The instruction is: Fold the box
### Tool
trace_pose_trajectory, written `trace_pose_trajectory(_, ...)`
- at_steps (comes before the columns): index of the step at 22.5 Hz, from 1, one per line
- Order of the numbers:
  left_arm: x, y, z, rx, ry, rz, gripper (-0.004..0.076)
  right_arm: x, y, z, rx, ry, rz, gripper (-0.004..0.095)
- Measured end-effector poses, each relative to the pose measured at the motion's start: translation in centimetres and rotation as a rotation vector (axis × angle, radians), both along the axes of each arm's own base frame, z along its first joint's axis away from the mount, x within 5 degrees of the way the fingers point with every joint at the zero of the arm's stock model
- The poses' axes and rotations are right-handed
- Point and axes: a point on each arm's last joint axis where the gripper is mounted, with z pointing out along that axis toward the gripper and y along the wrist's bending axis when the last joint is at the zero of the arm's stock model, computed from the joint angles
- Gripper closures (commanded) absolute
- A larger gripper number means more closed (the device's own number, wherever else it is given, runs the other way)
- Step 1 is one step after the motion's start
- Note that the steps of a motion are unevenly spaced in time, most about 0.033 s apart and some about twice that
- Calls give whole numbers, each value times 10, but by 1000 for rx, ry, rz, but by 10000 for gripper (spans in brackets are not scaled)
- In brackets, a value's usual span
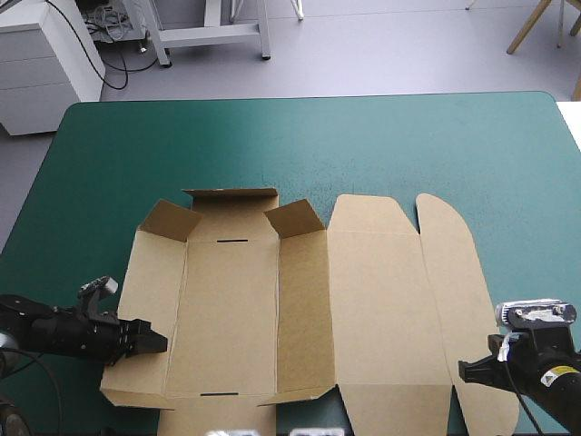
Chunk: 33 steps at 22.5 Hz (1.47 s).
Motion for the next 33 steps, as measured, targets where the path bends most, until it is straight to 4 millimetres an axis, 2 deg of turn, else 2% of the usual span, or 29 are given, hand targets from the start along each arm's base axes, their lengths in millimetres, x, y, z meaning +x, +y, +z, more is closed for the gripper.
trace_pose_trajectory(1, 0, 0, 0, 0, 0, 0, 465, 0, 0, 0, 0, 0, 0, 927)
trace_pose_trajectory(3, -1, 0, -2, 12, 3, -6, 622, 0, 0, 0, 0, 0, 0, 927)
trace_pose_trajectory(4, -2, 1, -2, 18, 7, -11, 733, 0, 0, 0, 0, 0, 0, 927)
trace_pose_trajectory(13, 1, 1, 3, 5, -5, -35, 734, 0, 0, 0, 0, 0, 0, 927)
trace_pose_trajectory(15, 11, 5, 16, 60, -59, -62, 734, 0, 0, 0, 0, 0, 0, 927)
trace_pose_trajectory(17, 25, 4, 36, 147, -115, -125, 734, 0, 0, 0, 0, 0, 0, 928)
trace_pose_trajectory(18, 37, -1, 54, 213, -152, -178, 734, 0, 0, 0, 0, 0, 0, 927)
trace_pose_trajectory(19, 41, -3, 61, 243, -166, -203, 734, 0, 0, 0, 0, 0, 0, 927)
trace_pose_trajectory(20, 53, -12, 79, 308, -219, -276, 734, 0, 0, 0, 0, 0, 0, 927)
trace_pose_trajectory(23, 71, -34, 108, 415, -332, -400, 734, 0, 0, 0, 0, 0, 0, 927)
trace_pose_trajectory(24, 83, -52, 127, 491, -419, -475, 734, 0, 0, 0, 0, 0, 0, 927)
trace_pose_trajectory(26, 101, -76, 149, 636, -536, -576, 734, 0, 0, 0, 0, 0, 0, 928)
trace_pose_trajectory(29, 122, -114, 171, 806, -721, -702, 734, 0, 0, 0, 0, 0, 0, 927)
trace_pose_trajectory(30, 129, -135, 180, 873, -833, -757, 734, 0, 0, 0, 0, 0, 0, 927)
trace_pose_trajectory(33, 136, -160, 188, 971, -976, -835, 734, 0, 0, 0, 0, 0, 0, 927)
